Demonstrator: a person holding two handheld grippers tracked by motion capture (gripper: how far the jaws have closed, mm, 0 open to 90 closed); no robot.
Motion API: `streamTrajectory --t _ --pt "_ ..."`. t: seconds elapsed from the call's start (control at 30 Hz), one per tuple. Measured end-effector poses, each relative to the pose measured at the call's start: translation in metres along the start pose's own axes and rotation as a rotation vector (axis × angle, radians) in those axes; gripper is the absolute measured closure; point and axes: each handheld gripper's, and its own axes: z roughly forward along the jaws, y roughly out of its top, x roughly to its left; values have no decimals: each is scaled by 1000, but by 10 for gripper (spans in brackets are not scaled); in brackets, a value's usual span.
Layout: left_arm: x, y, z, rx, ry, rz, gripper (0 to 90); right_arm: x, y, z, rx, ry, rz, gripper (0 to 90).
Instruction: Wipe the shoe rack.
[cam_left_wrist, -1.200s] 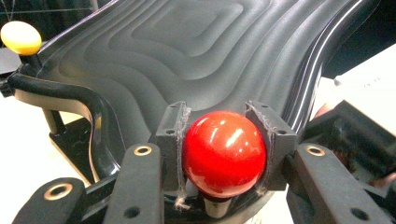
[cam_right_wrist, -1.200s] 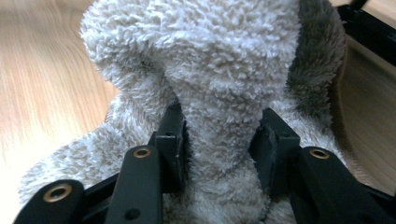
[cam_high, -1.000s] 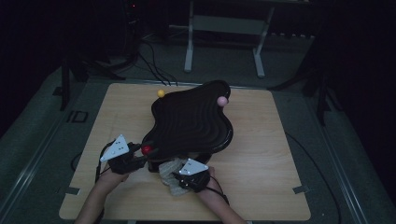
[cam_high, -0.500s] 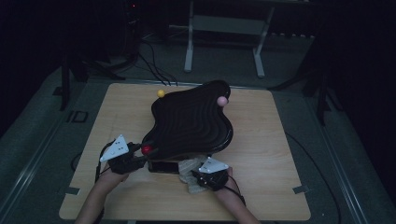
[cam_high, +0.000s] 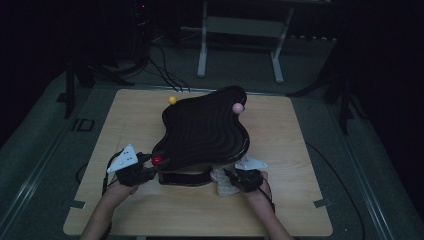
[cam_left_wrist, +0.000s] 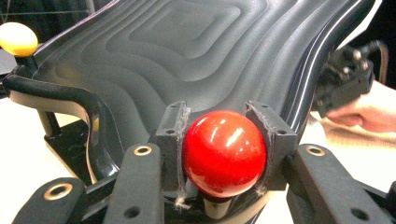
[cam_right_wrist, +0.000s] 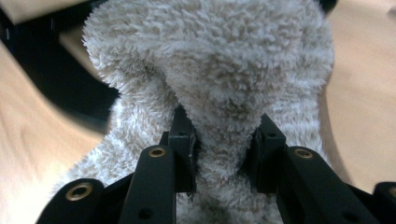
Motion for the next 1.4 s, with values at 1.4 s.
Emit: streamTrajectory --t 1.4 --pt "-3 0 0 3 23 8 598 43 -11 14 11 105 -22 686"
